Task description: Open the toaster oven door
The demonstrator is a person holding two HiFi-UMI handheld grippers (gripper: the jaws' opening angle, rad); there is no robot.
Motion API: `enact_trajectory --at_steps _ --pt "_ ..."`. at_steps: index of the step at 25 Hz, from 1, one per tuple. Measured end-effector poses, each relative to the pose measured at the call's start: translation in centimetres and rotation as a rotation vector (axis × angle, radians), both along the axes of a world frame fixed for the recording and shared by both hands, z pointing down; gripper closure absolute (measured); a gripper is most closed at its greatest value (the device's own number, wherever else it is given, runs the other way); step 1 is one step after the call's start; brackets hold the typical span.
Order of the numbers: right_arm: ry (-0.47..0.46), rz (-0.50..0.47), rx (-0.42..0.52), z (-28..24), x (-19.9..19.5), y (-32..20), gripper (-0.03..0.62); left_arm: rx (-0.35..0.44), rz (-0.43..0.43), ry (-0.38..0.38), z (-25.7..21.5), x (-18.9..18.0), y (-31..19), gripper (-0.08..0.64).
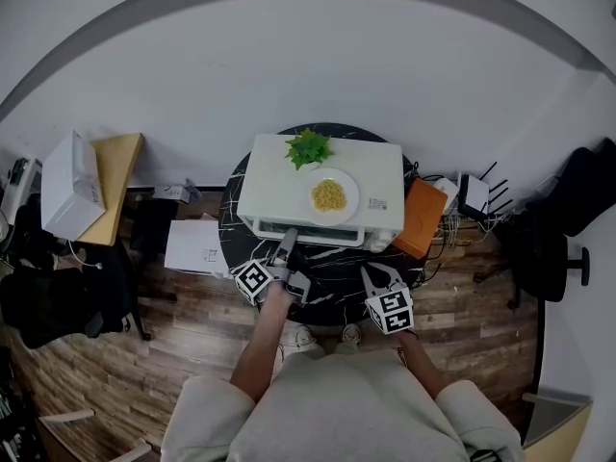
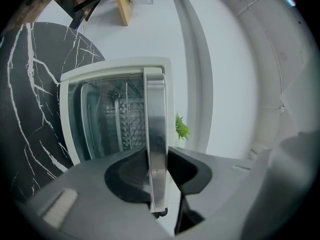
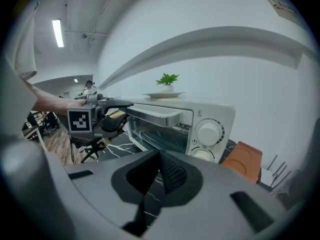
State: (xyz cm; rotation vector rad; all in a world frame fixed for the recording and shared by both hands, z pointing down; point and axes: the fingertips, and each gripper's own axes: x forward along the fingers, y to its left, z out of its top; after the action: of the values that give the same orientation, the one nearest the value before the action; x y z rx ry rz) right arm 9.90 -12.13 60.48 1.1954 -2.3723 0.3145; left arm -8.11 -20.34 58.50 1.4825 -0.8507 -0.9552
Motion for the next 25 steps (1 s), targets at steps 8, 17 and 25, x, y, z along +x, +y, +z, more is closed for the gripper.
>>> enact_trajectory --at_steps 8,17,25 --pt "-0.001 -0.009 -0.004 0.1 0.0 0.8 0.578 0.002 0.002 -0.005 0.4 -0.2 1.3 0.448" --pt "0.000 -0.029 -0.011 0.5 -0.2 2.2 0.578 0.008 0.008 -0.007 1.0 -0.2 3.6 0.448" --pt "0.000 -0.045 -0.011 0.4 -0.2 3.1 0.578 0.003 -0.004 -0.010 1.6 -0.4 5.2 0.448"
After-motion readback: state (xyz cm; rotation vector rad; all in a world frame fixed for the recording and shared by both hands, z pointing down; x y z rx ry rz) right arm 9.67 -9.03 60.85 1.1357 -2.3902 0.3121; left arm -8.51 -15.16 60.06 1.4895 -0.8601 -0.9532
